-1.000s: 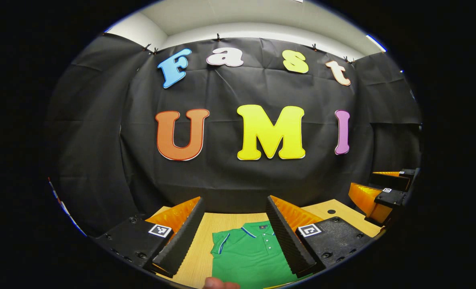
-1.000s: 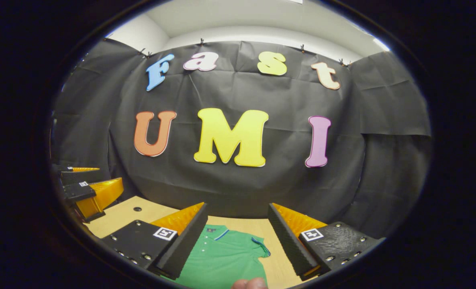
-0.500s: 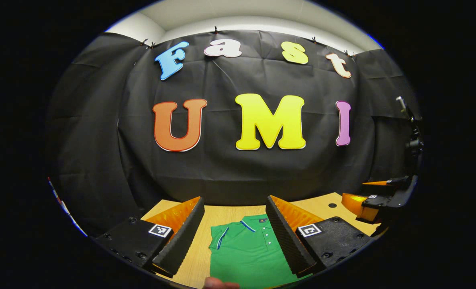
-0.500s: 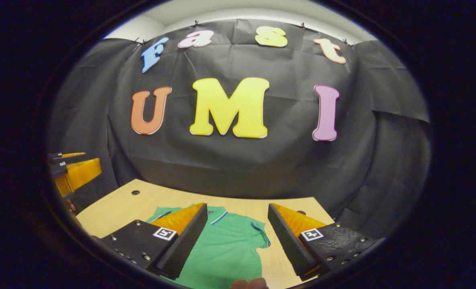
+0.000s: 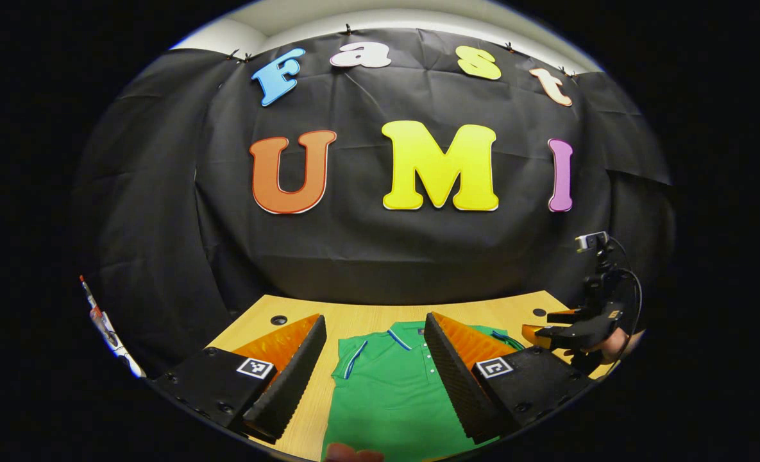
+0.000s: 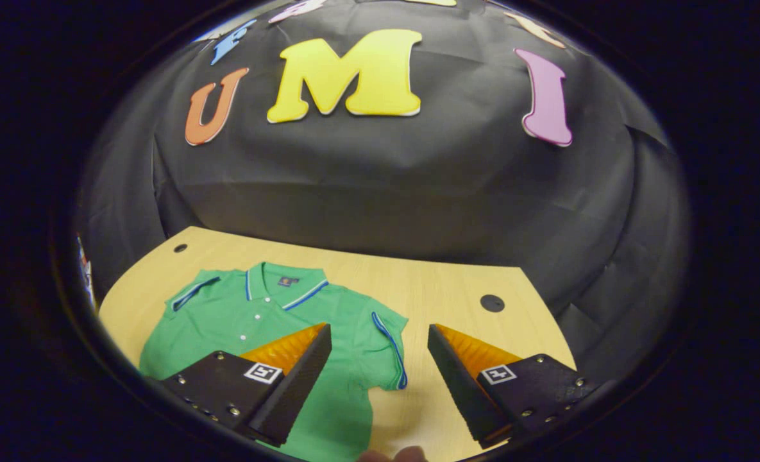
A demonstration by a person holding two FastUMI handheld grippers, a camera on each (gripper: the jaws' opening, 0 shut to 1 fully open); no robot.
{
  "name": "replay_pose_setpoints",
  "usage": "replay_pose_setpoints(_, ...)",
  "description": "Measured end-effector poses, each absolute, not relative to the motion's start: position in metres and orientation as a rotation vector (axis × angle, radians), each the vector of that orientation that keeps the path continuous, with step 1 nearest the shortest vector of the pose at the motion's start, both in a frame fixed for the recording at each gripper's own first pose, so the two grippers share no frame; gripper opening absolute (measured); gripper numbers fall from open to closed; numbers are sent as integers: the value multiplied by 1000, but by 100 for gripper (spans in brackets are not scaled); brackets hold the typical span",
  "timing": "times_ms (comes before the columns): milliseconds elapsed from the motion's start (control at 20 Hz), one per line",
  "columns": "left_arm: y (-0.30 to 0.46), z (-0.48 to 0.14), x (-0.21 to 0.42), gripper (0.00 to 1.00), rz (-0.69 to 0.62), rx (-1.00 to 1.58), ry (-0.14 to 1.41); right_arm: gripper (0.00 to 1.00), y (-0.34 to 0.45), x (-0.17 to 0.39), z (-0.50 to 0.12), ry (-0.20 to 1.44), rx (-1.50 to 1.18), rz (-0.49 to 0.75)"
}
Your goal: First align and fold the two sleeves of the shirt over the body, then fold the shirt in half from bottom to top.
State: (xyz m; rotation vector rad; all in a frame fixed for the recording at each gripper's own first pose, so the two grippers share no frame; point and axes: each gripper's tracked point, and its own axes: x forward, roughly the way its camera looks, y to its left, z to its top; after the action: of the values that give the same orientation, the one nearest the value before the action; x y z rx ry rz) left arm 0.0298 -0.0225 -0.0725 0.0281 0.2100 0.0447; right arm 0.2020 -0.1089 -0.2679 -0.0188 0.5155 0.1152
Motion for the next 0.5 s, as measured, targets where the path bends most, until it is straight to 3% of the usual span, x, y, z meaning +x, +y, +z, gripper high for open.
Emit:
replay_pose_setpoints(300, -23, -93, 28, 99, 71, 54, 271, 96, -111, 254, -347, 617, -59, 159)
replay_pose_setpoints(500, -11, -104, 25, 99, 112, 49, 302, 88, -115, 262, -377, 680, -23, 162)
